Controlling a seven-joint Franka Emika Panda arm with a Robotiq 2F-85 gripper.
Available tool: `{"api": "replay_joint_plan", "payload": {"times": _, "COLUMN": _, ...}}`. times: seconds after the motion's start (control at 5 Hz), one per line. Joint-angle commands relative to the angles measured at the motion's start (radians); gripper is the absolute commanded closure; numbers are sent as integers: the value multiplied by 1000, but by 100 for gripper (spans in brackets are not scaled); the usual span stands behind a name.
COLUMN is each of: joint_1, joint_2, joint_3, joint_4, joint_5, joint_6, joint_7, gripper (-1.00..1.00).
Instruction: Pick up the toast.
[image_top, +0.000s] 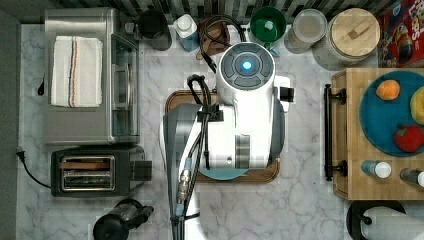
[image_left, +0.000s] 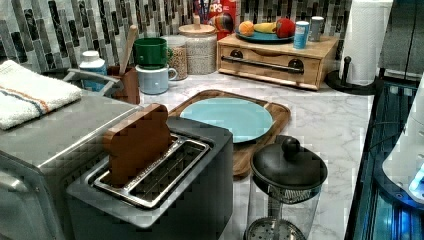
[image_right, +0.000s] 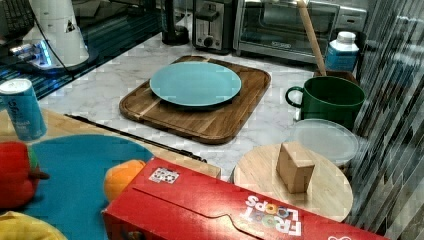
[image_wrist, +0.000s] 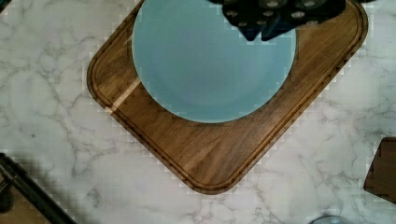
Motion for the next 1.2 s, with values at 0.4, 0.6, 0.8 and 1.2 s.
{"api": "replay_joint_plan", "payload": {"times": 0.4, "joint_1": 40, "joint_2": -53, "joint_3": 37, "joint_4": -57, "joint_5": -2, "joint_6": -10, "joint_7": 201, "gripper": 100}}
{"api": "replay_joint_plan", "payload": {"times": 0.6, "joint_1": 88, "joint_2": -97, "joint_3": 84, "joint_4": -101, "joint_5": -4, "joint_6": 4, "joint_7": 404, "gripper": 100}}
{"api": "replay_joint_plan", "payload": {"times": 0.8, "joint_1": 136, "joint_2": -108, "joint_3": 119, "joint_4": -102, "joint_5": -4, "joint_6": -15, "joint_7": 561, "gripper": 100}}
{"api": "replay_joint_plan", "payload": {"times": 1.2, "joint_1": 164, "joint_2": -85, "joint_3": 251, "joint_4": -12, "joint_5": 13, "joint_6": -92, "joint_7": 854, "gripper": 100}}
